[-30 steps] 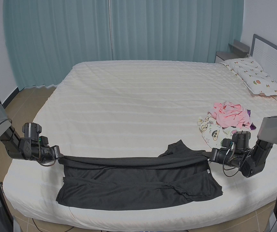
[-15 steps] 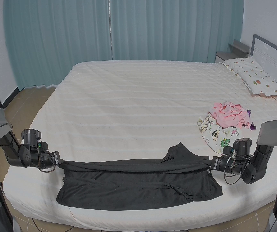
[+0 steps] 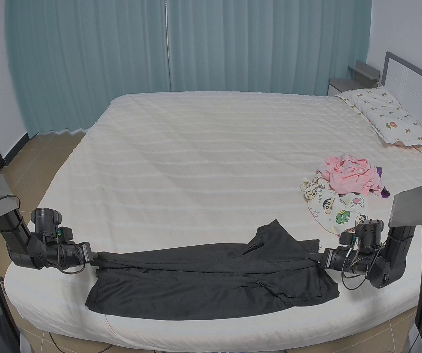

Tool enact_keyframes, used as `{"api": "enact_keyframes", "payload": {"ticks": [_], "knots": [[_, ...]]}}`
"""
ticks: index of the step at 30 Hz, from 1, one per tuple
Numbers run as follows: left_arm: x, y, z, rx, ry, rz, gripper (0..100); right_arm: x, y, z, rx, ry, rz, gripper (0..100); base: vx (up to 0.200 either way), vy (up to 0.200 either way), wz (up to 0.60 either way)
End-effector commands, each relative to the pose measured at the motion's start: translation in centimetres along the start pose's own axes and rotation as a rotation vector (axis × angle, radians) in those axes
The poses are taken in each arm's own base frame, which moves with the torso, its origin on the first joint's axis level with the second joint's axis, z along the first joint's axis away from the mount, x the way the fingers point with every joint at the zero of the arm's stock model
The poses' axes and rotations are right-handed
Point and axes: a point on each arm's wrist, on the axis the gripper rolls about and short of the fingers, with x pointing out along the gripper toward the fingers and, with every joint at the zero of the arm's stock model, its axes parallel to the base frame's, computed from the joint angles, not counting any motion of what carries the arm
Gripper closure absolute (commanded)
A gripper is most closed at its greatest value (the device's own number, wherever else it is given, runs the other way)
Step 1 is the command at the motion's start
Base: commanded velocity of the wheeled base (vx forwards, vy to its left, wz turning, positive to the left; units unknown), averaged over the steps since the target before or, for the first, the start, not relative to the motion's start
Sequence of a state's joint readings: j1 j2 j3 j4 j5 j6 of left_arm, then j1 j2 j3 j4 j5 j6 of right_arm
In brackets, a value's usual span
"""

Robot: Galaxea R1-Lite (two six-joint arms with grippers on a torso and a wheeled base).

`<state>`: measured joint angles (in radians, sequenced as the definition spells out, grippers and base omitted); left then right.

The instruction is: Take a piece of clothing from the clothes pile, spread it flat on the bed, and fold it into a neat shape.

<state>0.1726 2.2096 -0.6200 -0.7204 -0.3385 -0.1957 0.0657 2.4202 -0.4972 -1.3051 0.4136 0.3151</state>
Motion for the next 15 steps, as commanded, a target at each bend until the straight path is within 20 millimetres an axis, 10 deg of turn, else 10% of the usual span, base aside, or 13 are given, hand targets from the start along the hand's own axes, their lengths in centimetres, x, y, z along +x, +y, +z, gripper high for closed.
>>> {"api": "enact_keyframes", "payload": {"ticks": [1,15], "knots": [[0.0,0.0,-0.6,-0.003,0.004,-0.001,0,-0.2,0.0,-0.5,0.006,-0.013,0.013,0,0.000,0.000,0.00],[-0.8,0.5,0.0,-0.248,-0.040,-0.047,0,1.0,3.1,3.7,0.063,-0.113,0.114,0,0.000,0.000,0.00]]}}
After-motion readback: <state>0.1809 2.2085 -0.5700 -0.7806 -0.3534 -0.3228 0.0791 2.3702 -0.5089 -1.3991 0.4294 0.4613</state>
